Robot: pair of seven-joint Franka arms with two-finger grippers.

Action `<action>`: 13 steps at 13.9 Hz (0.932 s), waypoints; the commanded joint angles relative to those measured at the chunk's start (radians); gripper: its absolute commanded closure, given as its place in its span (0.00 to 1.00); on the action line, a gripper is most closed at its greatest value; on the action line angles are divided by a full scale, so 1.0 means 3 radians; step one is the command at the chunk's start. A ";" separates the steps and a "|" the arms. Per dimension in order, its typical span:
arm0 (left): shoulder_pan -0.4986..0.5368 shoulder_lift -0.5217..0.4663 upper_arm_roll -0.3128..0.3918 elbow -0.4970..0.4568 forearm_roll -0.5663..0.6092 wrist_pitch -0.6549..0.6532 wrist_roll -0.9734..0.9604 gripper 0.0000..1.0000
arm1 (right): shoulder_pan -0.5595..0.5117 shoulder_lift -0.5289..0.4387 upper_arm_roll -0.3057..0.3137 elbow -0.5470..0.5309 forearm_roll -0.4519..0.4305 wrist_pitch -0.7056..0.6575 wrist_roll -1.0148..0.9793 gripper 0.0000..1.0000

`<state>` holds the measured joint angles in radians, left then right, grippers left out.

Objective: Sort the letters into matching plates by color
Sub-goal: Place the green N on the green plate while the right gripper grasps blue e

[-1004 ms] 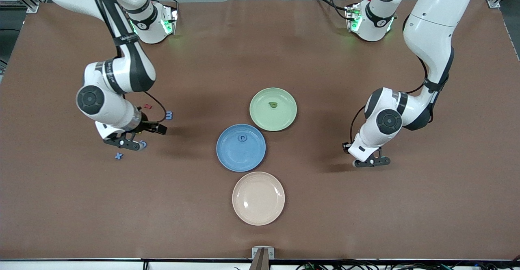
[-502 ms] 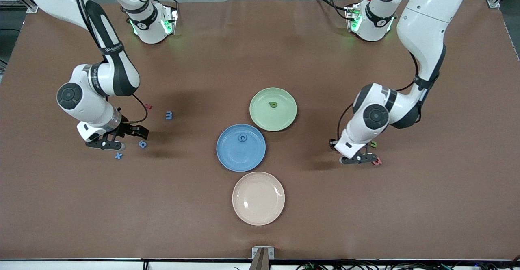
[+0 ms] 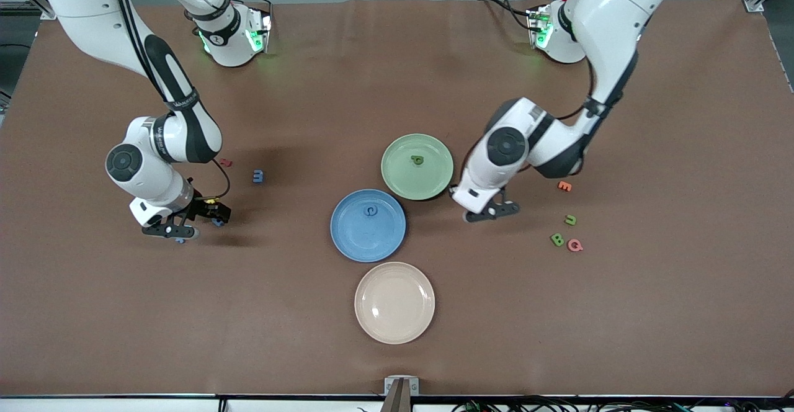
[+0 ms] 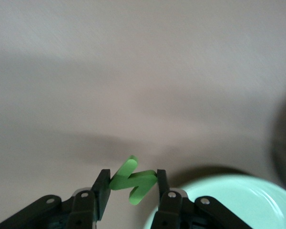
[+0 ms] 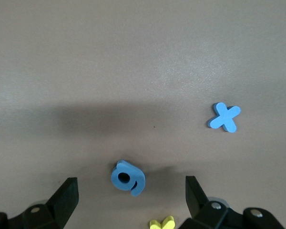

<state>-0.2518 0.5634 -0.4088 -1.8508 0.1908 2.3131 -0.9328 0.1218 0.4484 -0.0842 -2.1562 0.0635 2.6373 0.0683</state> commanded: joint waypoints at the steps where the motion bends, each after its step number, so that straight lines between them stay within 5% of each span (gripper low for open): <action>1: -0.0279 0.0019 0.0013 0.0033 0.0013 -0.0056 -0.0260 0.77 | -0.0068 0.0085 0.0056 0.0054 -0.0022 0.0029 -0.0044 0.06; 7: -0.0597 0.0070 0.0018 -0.0099 0.0034 -0.0056 -0.0414 0.76 | -0.0058 0.0167 0.0061 0.0024 0.0003 0.0096 -0.0003 0.15; 10: -0.0613 0.0106 0.0018 -0.0125 0.0059 -0.0056 -0.0414 0.69 | -0.0053 0.0172 0.0061 0.0029 0.0003 0.0091 -0.0003 0.33; 12: -0.0618 0.0111 0.0018 -0.0120 0.0059 -0.0056 -0.0408 0.24 | -0.0053 0.0172 0.0061 0.0029 0.0003 0.0081 0.0002 0.53; 13: -0.0618 0.0101 0.0018 -0.0120 0.0059 -0.0056 -0.0403 0.11 | -0.0058 0.0172 0.0061 0.0029 0.0003 0.0086 0.0002 0.64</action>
<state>-0.4318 0.6016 -0.4062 -1.8871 0.1909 2.3059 -1.0435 0.1216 0.4918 -0.0805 -2.1491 0.0638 2.6563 0.0695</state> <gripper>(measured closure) 0.502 0.396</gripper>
